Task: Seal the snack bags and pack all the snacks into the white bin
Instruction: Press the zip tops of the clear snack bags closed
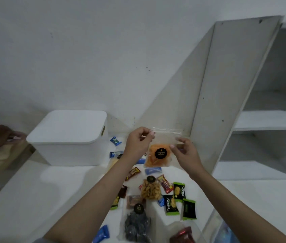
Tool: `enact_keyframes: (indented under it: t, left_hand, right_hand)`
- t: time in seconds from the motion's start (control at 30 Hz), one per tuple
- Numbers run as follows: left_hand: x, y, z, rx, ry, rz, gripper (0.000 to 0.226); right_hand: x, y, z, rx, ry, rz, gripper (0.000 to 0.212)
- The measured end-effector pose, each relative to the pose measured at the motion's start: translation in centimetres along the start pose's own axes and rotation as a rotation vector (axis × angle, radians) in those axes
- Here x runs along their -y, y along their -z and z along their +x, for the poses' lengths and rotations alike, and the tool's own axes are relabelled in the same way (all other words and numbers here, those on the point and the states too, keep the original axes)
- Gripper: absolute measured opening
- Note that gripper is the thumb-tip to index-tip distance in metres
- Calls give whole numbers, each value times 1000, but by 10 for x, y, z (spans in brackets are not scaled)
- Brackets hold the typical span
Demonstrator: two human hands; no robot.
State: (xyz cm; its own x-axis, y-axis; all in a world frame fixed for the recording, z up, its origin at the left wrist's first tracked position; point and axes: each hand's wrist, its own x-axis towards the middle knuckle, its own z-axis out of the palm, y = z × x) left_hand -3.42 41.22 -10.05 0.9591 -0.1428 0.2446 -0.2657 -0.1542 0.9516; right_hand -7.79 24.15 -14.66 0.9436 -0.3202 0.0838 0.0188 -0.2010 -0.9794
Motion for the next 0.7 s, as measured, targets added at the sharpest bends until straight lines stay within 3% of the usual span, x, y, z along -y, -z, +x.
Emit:
enact_keyframes:
  t: [0.1, 0.23, 0.33, 0.47, 0.7]
  left_hand:
    - [-5, 8, -6, 3, -49, 28, 15]
    - [-15, 15, -9, 30, -93, 33, 23]
    - [-21, 17, -11, 37, -98, 33, 20]
    - [-25, 19, -16, 12, -134, 61, 17]
    - [-33, 22, -21, 27, -151, 37, 23]
  right_hand:
    - [19, 2, -7, -100, 187, -153, 55]
    - [50, 6, -12, -60, 523, -417, 42]
    - [67, 3, -14, 49, 542, -478, 27]
    - [79, -2, -17, 66, 530, -465, 12]
    - [91, -4, -21, 111, 501, -427, 9]
